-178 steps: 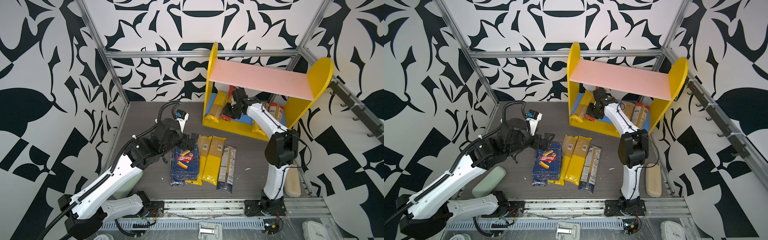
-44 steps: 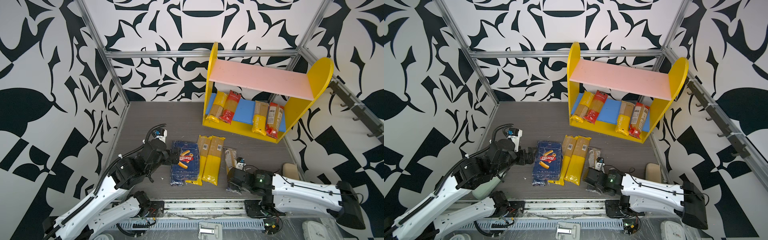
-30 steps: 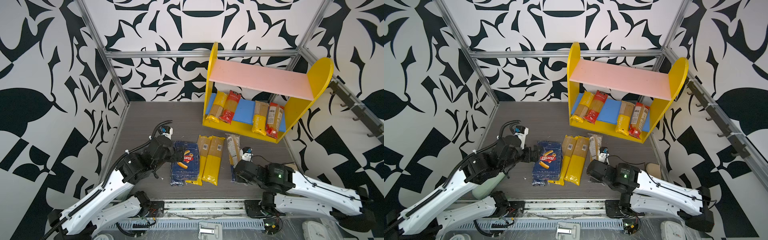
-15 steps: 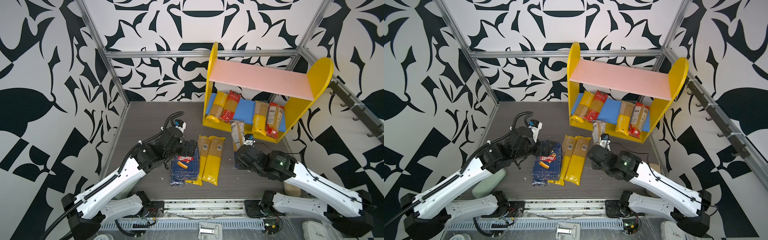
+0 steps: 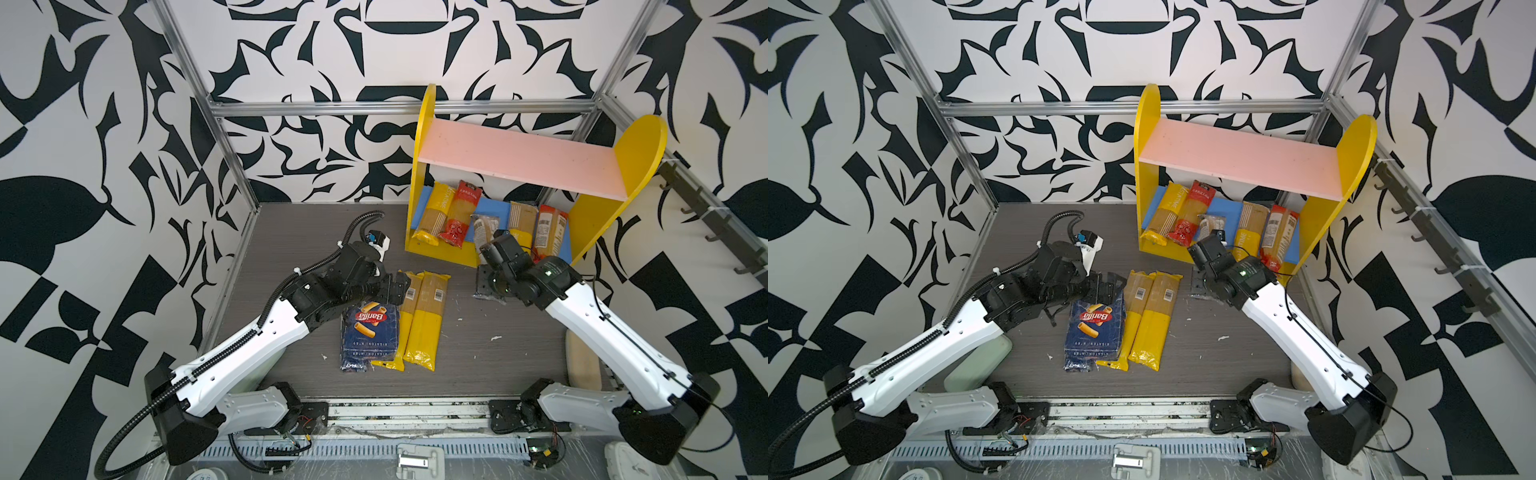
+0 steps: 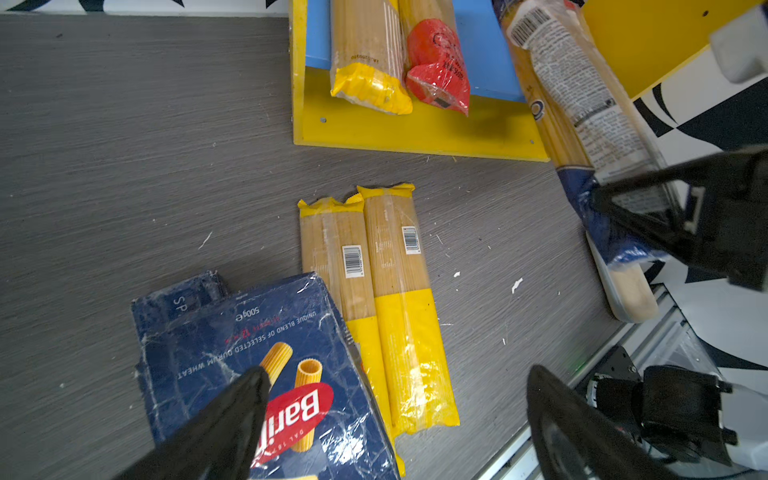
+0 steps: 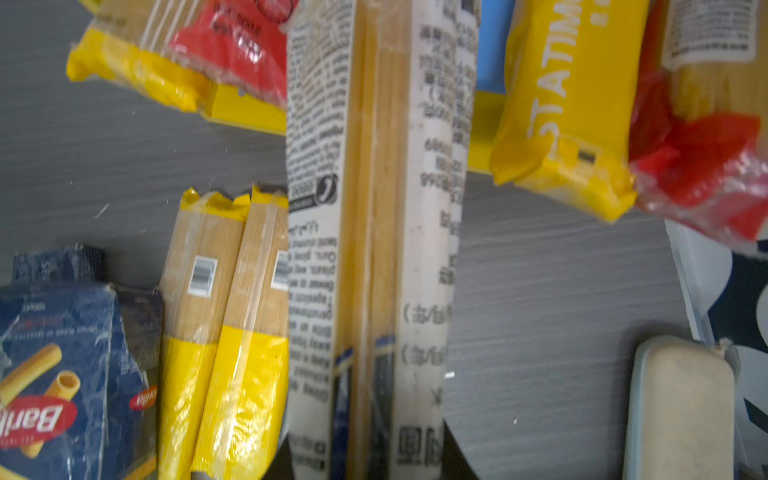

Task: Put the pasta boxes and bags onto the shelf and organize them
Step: 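Lift the clear bag upright with the right gripper and carry it toward the shelf, then stand the clear bag on the blue shelf deck with the right gripper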

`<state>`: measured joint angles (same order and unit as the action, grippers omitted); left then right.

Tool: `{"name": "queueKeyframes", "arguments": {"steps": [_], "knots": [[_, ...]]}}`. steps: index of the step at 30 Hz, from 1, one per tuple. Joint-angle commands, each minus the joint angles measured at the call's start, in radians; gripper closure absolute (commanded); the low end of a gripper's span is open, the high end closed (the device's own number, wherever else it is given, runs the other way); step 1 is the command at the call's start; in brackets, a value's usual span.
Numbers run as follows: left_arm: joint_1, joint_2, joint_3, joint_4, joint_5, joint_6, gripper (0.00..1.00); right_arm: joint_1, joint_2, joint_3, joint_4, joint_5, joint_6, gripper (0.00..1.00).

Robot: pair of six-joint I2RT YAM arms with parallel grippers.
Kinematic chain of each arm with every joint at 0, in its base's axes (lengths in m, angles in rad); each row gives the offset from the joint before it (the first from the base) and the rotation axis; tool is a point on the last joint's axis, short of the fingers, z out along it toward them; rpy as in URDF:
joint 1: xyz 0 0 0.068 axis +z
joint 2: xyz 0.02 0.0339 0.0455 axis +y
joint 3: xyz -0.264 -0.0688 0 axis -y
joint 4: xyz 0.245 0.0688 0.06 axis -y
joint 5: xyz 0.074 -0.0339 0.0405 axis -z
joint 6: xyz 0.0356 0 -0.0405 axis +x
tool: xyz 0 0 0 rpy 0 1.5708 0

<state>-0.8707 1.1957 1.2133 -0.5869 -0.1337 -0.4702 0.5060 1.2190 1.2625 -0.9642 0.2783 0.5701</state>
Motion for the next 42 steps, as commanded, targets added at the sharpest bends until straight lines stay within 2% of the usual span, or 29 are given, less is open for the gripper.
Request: {"name": "queueKeyframes", "arguments": {"steps": [1,10,27,42], "knots": [[0.001,0.012,0.039,0.015,0.004,0.032,0.01,-0.072,0.018,0.072,0.195,-0.003,-0.102,1.0],[0.001,0.034,0.07,0.004,-0.016,0.076,0.01,-0.179,0.101,0.041,0.424,-0.045,-0.199,1.0],[0.001,0.071,0.105,-0.011,-0.05,0.146,0.01,-0.267,0.26,0.092,0.58,-0.008,-0.259,1.0],[0.001,0.07,0.106,-0.022,-0.081,0.16,0.01,-0.32,0.358,0.166,0.604,-0.001,-0.269,1.0]]}}
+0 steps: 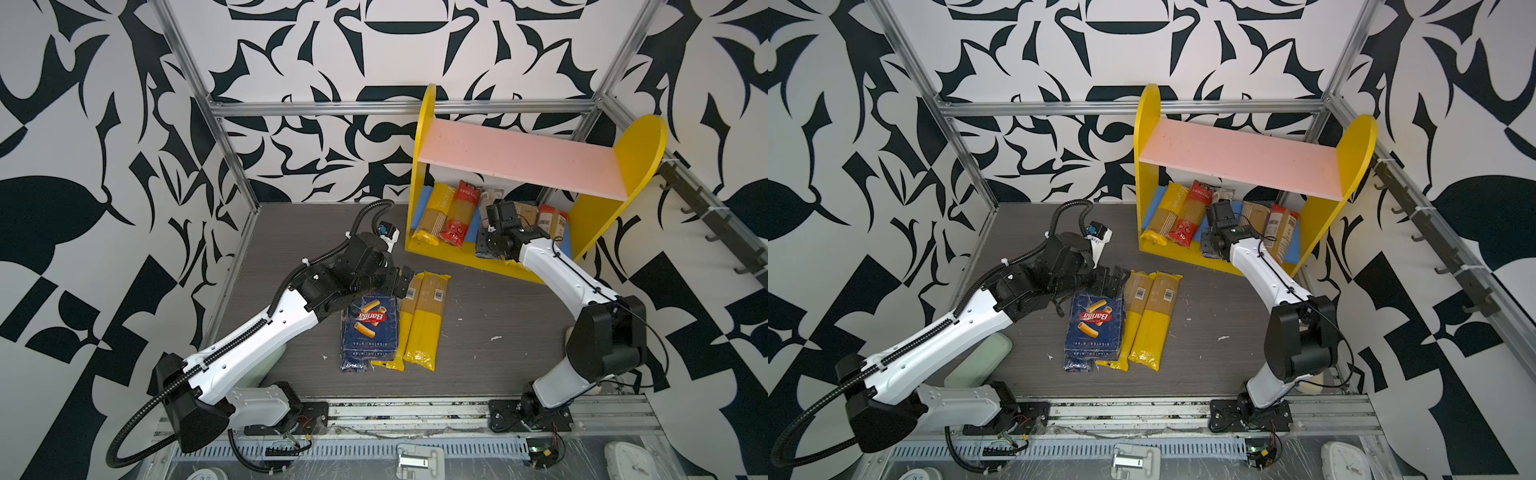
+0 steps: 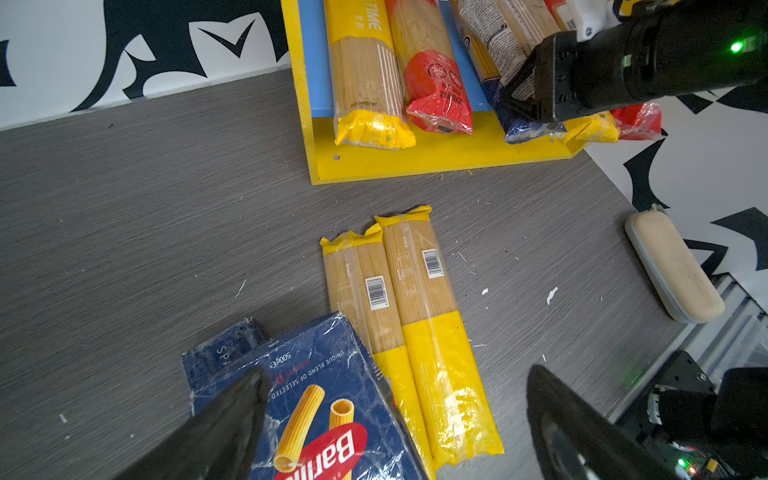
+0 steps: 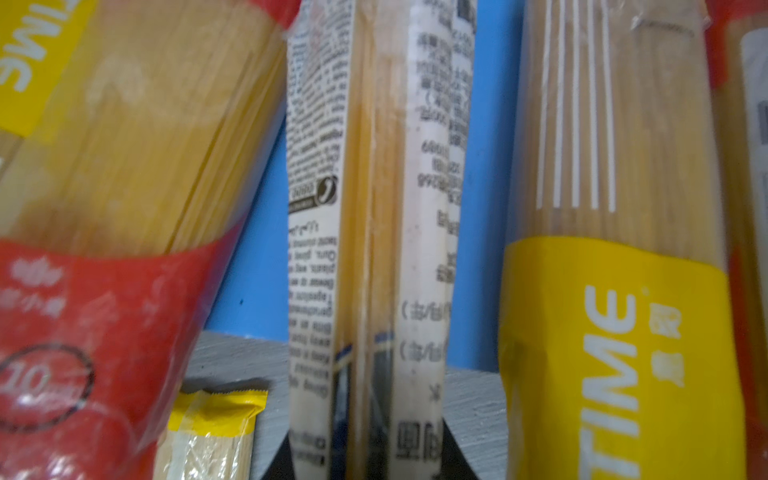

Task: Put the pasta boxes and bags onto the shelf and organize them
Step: 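Stand the clear bag on the blue shelf deck with the right gripper, then open the right gripper and withdraw it back toward the table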

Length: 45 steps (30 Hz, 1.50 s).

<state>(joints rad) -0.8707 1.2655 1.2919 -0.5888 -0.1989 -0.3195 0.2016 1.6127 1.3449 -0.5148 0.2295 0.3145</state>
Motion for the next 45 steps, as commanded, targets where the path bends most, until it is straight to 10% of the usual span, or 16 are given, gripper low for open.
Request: {"name": "queueKeyframes", "arguments": {"steps": [1,16,45], "knots": [[0.002,0.001,0.028,-0.019,-0.017,0.011,0.01,-0.022,-0.028,0.088,0.154,0.046,-0.011,1.0],[0.001,0.026,0.036,-0.04,-0.017,0.006,0.01,-0.043,-0.018,0.085,0.135,-0.079,0.013,0.37],[0.001,-0.275,-0.145,-0.113,-0.122,-0.169,0.01,-0.038,-0.481,-0.311,0.006,-0.309,0.159,0.34]]}}
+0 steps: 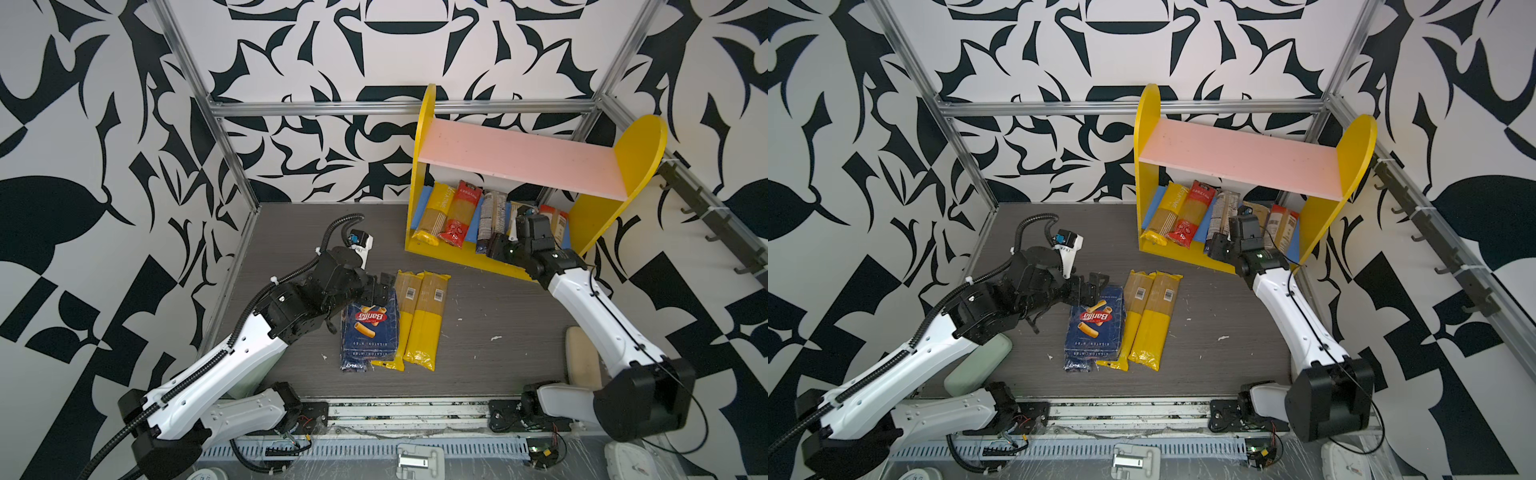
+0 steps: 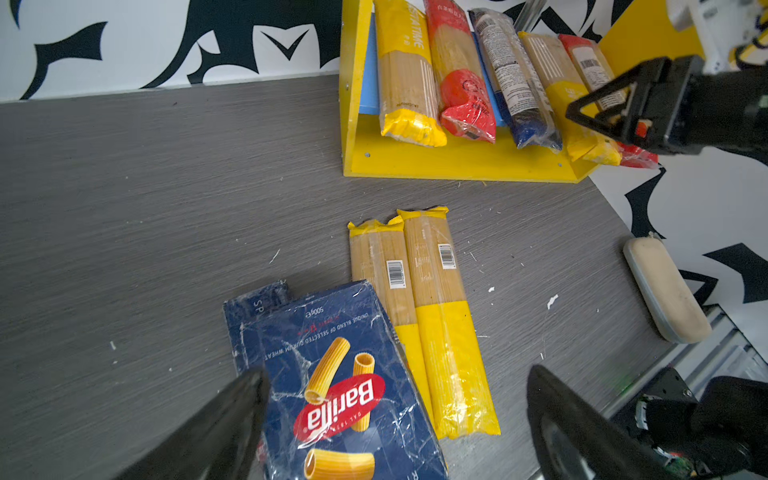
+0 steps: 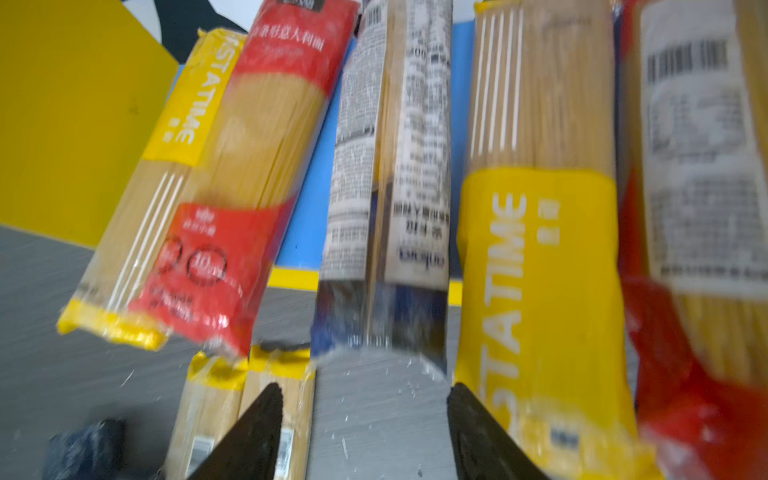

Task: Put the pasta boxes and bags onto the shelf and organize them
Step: 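Open the right gripper and withdraw it back toward the table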

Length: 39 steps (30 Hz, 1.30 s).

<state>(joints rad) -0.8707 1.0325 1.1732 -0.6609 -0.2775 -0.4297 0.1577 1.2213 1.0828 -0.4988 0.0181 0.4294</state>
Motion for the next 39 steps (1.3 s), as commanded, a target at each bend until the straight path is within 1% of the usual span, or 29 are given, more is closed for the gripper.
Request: {"name": "queueKeyframes", "arguments": {"steps": [1,3,7,10,12,14,20,23,29,33,39], "knots": [[0.001,-0.061,-0.04,-0.046,-0.054,-0.074,0.01,0.016,-0.124,-0.079,-0.015,-0.126,0.052,0.33],[0.001,-0.093,-0.066,-0.06,-0.07,-0.105,0.01,0.062,-0.19,-0.12,-0.06,-0.111,0.061,0.33],[0.001,-0.153,-0.118,-0.093,-0.079,-0.179,0.01,0.23,-0.32,-0.213,-0.12,-0.038,0.098,0.32],[0.001,-0.205,-0.175,-0.098,-0.069,-0.236,0.01,0.343,-0.397,-0.289,-0.155,0.015,0.159,0.32],[0.001,-0.237,-0.219,-0.092,-0.041,-0.265,0.0,0.406,-0.443,-0.357,-0.139,0.015,0.208,0.3],[-0.006,-0.265,-0.262,-0.091,-0.041,-0.308,0.0,0.462,-0.479,-0.43,-0.114,0.017,0.252,0.23],[-0.074,-0.303,-0.367,-0.091,-0.084,-0.414,0.01,0.596,-0.518,-0.563,-0.059,0.05,0.327,0.21],[-0.111,-0.31,-0.402,-0.093,-0.127,-0.458,0.01,0.641,-0.528,-0.593,-0.036,0.065,0.349,0.21],[-0.127,-0.322,-0.459,-0.094,-0.141,-0.514,0.01,0.695,-0.525,-0.649,0.033,0.05,0.382,0.2],[-0.133,-0.352,-0.49,-0.104,-0.151,-0.53,0.01,0.714,-0.501,-0.661,0.06,0.041,0.39,0.12],[-0.133,-0.417,-0.507,-0.134,-0.196,-0.522,0.01,0.726,-0.437,-0.619,0.086,0.021,0.392,0.11]]}}
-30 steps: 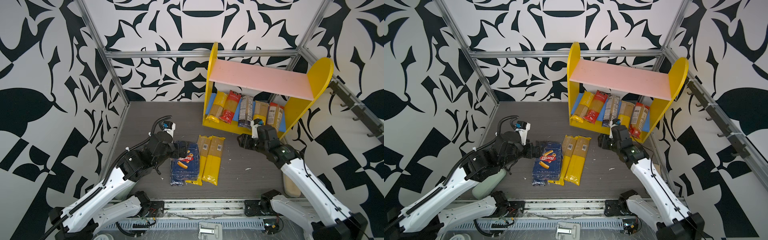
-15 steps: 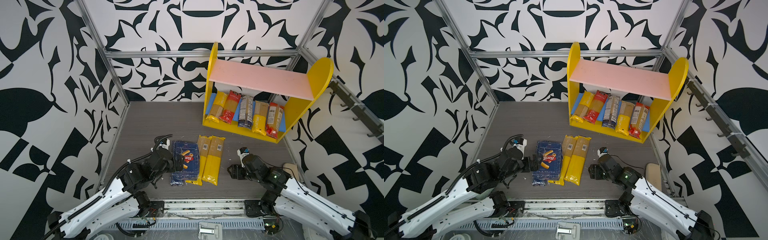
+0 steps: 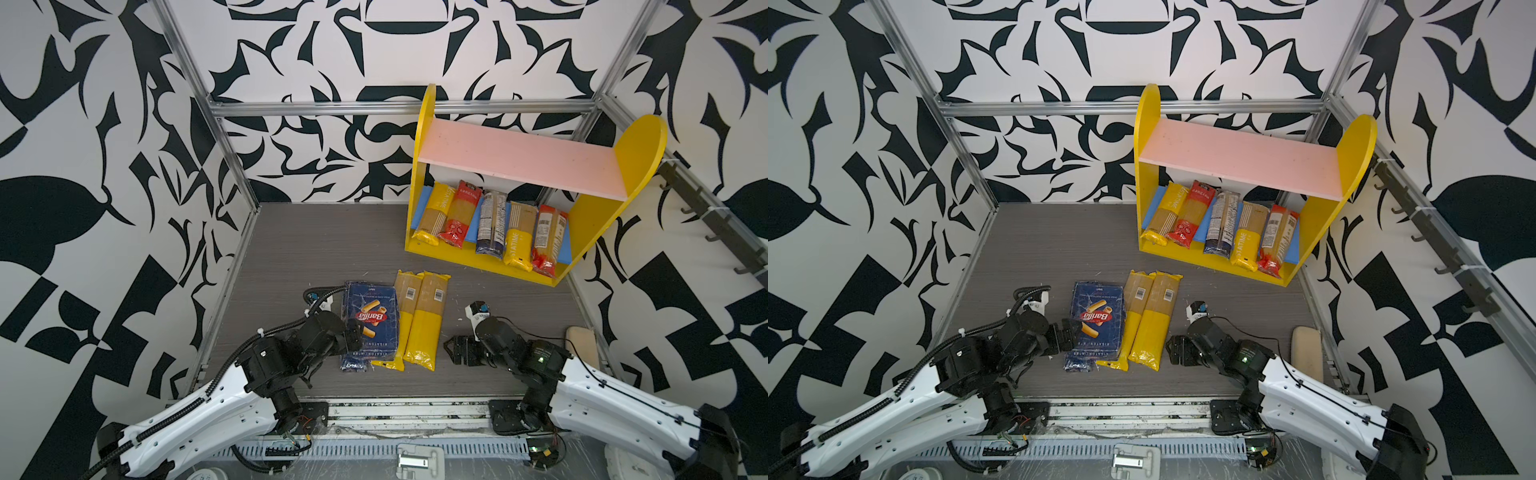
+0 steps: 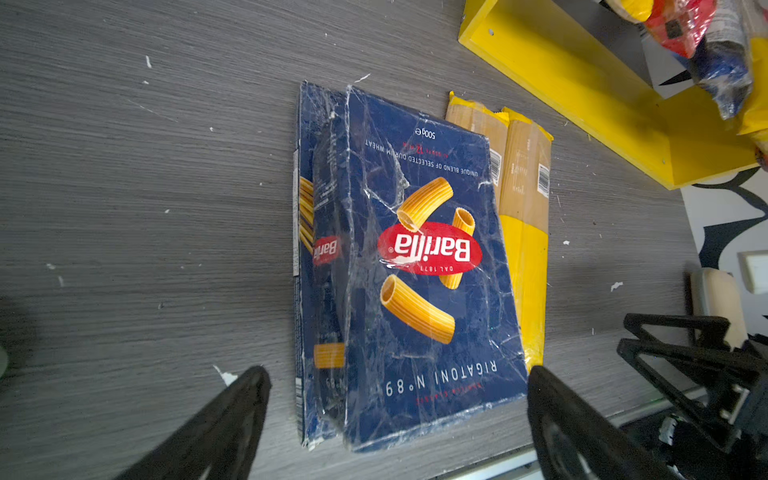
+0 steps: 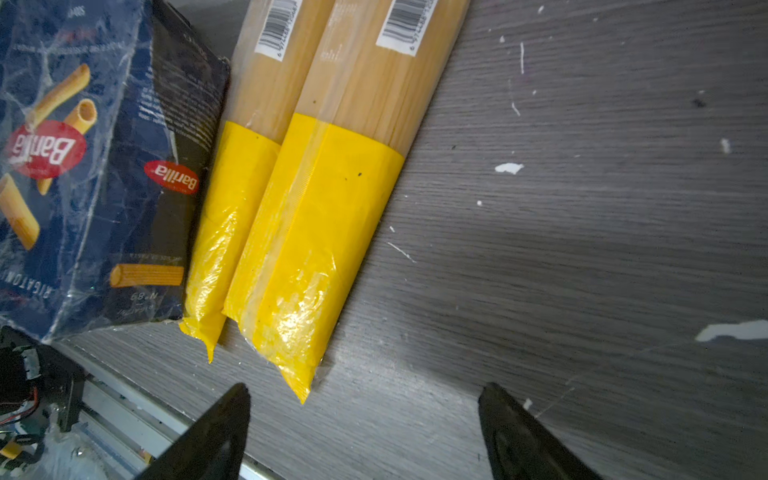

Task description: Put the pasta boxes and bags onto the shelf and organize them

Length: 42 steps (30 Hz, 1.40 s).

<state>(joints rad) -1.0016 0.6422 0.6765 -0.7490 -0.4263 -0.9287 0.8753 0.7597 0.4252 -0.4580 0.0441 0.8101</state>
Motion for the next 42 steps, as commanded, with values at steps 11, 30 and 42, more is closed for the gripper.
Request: {"name": "queueKeyframes", "arguments": {"steps": [11,30,42], "knots": [[-0.003,-0.047,-0.04,-0.061,-0.039,-0.011,0.01,0.01,0.196,0.155,0.171,-0.131,0.045,0.11],[-0.001,-0.039,-0.148,-0.031,0.008,-0.097,0.01,0.014,0.643,0.325,0.49,-0.377,0.082,0.16],[-0.002,-0.326,-0.294,-0.008,0.036,-0.201,0.01,0.014,0.819,0.345,0.659,-0.45,0.137,0.28]]}}
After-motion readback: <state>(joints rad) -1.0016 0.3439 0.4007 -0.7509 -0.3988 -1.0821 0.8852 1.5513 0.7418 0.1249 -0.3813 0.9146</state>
